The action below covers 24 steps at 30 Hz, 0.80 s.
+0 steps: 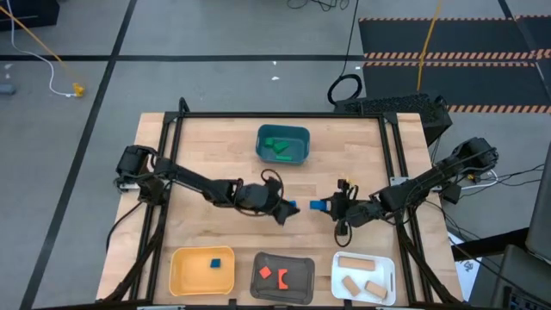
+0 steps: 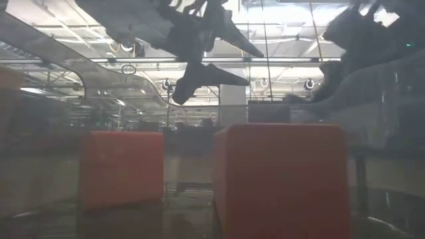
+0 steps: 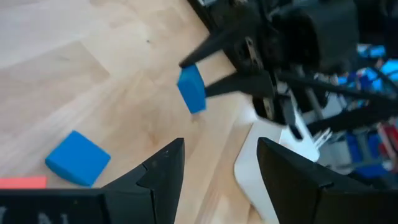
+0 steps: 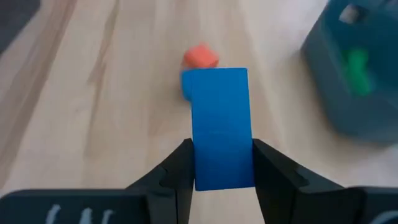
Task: Sort & place blocks by color
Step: Put the bottom blue block into the yellow bin
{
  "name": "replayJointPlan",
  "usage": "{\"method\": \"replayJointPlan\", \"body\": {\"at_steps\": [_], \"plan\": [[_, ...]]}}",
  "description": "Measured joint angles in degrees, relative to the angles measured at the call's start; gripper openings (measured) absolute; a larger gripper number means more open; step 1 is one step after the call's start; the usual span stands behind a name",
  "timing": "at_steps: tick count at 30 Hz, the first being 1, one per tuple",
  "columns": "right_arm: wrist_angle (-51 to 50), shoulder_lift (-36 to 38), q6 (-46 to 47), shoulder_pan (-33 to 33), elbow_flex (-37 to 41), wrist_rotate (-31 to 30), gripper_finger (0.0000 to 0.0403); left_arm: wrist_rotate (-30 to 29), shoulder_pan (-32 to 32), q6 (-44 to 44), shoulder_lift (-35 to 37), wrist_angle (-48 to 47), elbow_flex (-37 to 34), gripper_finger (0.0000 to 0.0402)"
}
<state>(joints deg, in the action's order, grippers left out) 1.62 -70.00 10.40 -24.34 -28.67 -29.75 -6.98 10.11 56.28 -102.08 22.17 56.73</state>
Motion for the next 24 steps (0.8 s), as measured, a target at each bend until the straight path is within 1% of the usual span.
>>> {"method": "replayJointPlan", "body": {"at_steps": [2,6,10,19,24], "plan": [[3.71,-0.02,-3.40,0.01,0.00,-1.97,0.0118,1.18,-1.03,1.01,0.00,0.66,0.00,0.0202],[13.94,0.00,-9.61,0.03,0.00,-2.22,0.0118,2.03,-2.02,1.10,0.00,0.60,0.00,0.0202],[21.54,0.04,-9.85,0.74,-0.11,-1.96,0.0118,2.23,-2.04,1.09,0.00,2.09,0.00,0.0202],[21.98,-1.79,-7.85,1.62,-0.15,-1.50,0.0117,2.25,-1.59,0.43,-0.07,3.94,-0.05,0.0202],[18.16,-2.04,-5.14,1.38,-0.17,0.40,0.0117,2.45,-1.55,0.32,-0.09,2.37,-0.06,0.0202]]}}
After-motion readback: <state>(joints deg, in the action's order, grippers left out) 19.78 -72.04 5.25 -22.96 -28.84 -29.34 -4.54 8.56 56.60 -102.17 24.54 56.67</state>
